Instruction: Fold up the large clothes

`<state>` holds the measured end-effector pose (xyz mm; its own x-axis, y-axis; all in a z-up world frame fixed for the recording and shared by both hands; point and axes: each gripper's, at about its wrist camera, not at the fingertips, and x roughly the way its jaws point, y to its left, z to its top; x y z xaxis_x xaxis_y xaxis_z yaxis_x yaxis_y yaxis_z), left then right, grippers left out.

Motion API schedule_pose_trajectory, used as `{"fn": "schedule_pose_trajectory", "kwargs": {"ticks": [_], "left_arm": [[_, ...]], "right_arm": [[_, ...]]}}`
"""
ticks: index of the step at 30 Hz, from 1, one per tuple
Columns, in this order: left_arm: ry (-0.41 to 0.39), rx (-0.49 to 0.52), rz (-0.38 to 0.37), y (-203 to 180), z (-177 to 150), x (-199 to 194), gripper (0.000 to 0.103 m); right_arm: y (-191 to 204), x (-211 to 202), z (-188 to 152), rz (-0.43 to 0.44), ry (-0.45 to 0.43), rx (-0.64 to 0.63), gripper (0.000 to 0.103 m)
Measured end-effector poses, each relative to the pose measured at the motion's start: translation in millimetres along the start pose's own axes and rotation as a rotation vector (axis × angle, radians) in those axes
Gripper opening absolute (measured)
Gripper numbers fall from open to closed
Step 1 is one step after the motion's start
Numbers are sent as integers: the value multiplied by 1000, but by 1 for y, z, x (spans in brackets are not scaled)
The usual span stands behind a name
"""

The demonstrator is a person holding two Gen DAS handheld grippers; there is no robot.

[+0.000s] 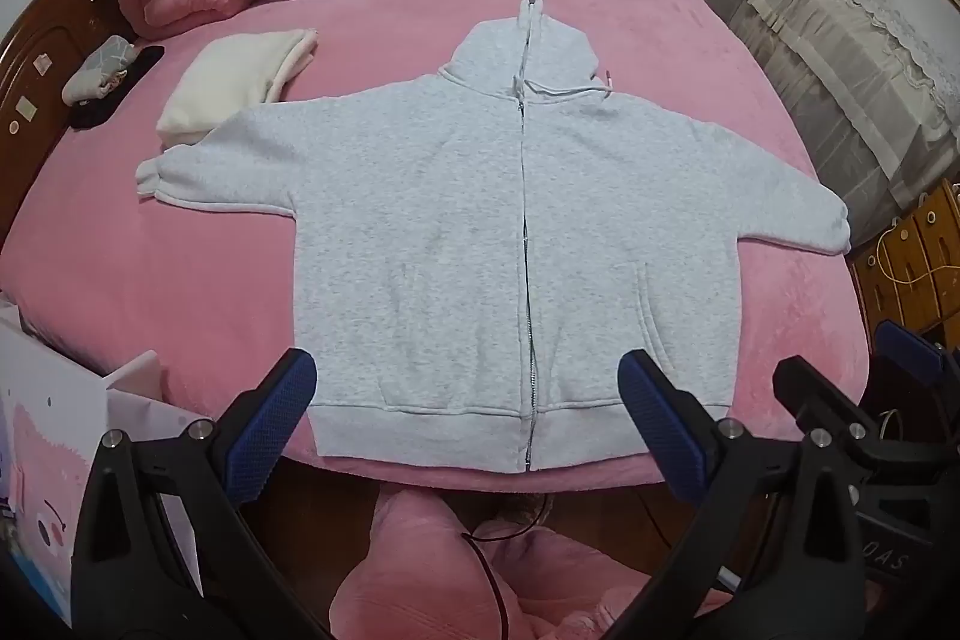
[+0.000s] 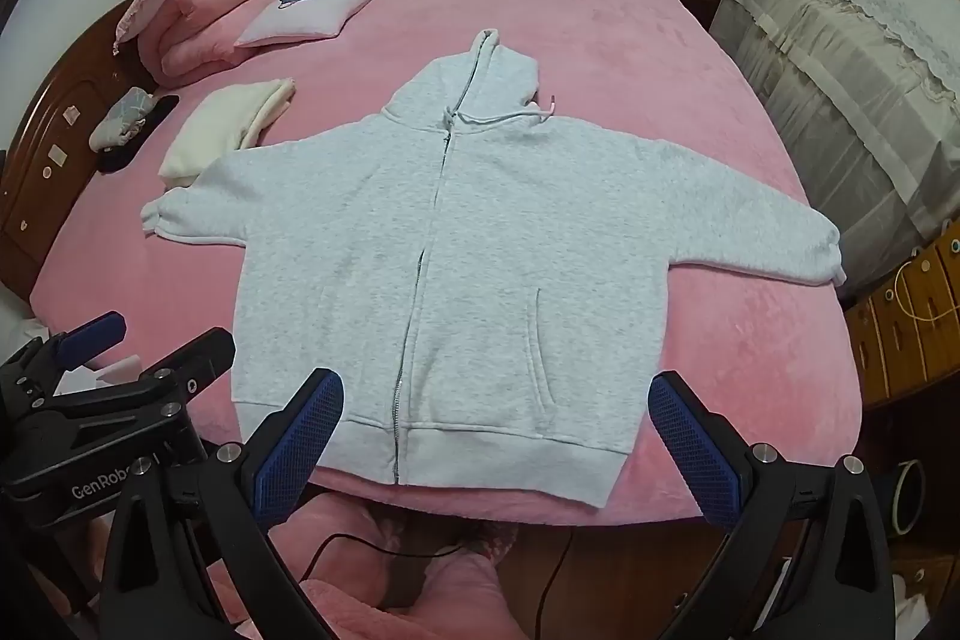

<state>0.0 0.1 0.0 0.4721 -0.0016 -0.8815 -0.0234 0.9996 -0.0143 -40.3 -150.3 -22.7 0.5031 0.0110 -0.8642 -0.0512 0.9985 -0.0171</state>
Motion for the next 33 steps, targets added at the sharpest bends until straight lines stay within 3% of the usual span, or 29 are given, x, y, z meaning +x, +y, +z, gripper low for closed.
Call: {"fn": "schedule_pose_trajectory", "kwargs": {"ticks": [33], "left_arm": [[18,22,2,-2,-7,4,97]], "right_arm": [[-2,7,-5,-19,31,18,103]]}}
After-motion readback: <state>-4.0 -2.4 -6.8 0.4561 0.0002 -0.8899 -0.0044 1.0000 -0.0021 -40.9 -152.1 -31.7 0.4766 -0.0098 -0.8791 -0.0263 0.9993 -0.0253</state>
